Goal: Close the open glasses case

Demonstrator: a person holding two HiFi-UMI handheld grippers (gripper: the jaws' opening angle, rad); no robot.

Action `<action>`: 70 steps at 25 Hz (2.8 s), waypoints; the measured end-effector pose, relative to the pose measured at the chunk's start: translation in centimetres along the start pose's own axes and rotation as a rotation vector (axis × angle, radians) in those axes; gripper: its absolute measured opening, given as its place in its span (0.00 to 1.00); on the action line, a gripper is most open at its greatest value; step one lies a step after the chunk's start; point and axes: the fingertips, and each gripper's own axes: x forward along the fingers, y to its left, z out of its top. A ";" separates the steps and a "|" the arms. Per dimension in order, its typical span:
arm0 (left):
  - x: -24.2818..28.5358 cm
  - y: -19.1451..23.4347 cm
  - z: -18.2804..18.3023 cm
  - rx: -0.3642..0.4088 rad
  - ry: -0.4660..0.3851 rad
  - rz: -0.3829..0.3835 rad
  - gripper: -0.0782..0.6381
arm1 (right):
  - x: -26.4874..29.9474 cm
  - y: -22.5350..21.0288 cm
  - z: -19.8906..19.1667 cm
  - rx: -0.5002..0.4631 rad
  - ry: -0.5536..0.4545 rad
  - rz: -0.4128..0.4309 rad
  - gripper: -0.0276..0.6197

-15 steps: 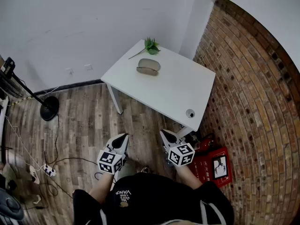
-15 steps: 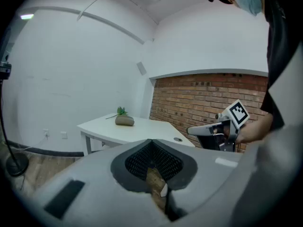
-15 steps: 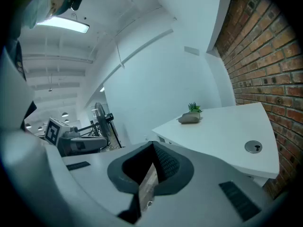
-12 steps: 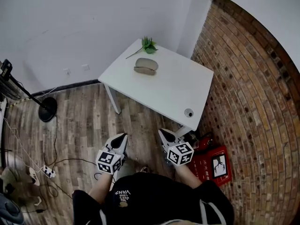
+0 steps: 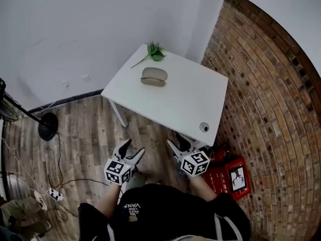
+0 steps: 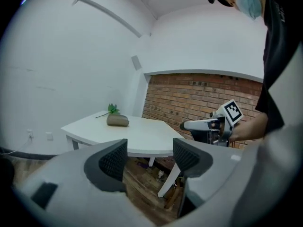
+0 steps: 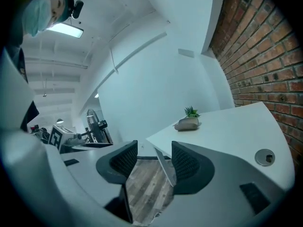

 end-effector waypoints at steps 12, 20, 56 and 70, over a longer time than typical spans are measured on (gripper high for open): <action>5.3 11.3 4.5 0.051 0.043 -0.121 0.61 | 11.4 -2.1 4.3 0.031 -0.032 -0.121 0.42; 8.4 18.4 6.3 0.083 0.094 -0.223 0.61 | 17.8 -3.3 5.8 0.066 -0.073 -0.238 0.43; 32.8 25.8 10.6 0.168 0.178 -0.428 0.78 | 28.2 -20.8 7.5 0.047 0.139 -0.242 0.46; 37.9 27.3 10.2 0.255 0.274 -0.570 0.83 | 30.5 -22.7 5.2 0.107 0.202 -0.206 0.46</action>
